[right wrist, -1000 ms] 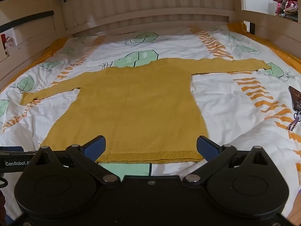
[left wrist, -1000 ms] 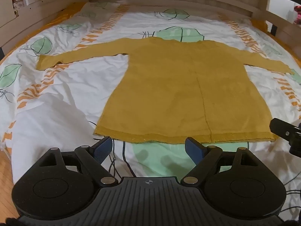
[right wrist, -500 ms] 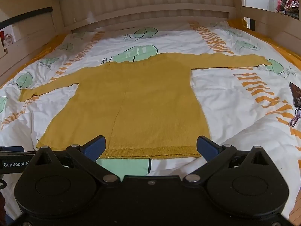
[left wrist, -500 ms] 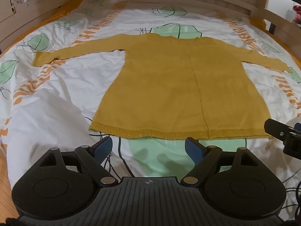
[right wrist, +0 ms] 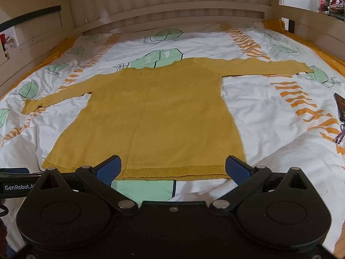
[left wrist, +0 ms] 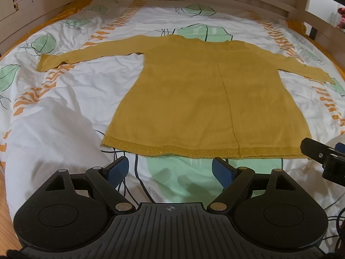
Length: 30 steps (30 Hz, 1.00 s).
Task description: Fold small clothes
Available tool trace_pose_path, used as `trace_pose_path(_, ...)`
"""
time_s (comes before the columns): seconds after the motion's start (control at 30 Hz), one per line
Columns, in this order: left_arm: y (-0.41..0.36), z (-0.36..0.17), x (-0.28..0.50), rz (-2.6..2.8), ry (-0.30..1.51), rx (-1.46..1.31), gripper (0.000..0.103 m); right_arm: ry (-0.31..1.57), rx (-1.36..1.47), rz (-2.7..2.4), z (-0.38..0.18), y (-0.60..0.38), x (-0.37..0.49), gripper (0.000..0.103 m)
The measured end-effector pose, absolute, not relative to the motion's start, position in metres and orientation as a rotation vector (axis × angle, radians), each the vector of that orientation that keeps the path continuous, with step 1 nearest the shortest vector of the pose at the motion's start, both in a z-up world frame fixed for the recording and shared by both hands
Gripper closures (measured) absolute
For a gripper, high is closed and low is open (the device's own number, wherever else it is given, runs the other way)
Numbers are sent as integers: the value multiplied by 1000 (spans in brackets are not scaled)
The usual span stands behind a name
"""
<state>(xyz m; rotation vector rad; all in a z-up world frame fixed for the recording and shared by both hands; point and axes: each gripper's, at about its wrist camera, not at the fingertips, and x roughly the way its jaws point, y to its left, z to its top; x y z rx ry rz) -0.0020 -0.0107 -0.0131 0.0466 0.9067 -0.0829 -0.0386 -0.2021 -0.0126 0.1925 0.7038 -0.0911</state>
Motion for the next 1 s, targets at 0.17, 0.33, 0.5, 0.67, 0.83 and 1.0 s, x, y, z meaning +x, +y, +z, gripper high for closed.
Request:
trace_pose_path(0.17, -7, -14, -3, -84, 905, 47, 19, 706, 194, -91, -13, -202, -39, 1)
trace_pose_path(0.33, -8, -14, -3, -84, 906, 47, 19, 707, 194, -90, -13, -201, -39, 1)
trace_pose_path(0.5, -8, -17, -3, -84, 911, 47, 19, 712, 198, -88, -16, -200, -38, 1)
trace_pose_path(0.67, -7, -17, -2, -85, 914, 46, 19, 714, 198, -88, -16, -200, -38, 1)
trace_pose_path(0.83, -6, -18, 0, -86, 924, 42, 19, 716, 199, -87, -16, -200, -38, 1)
trace_pose_path(1.0, -6, -17, 1, -88, 931, 38, 19, 725, 203, -82, -16, -200, -35, 1)
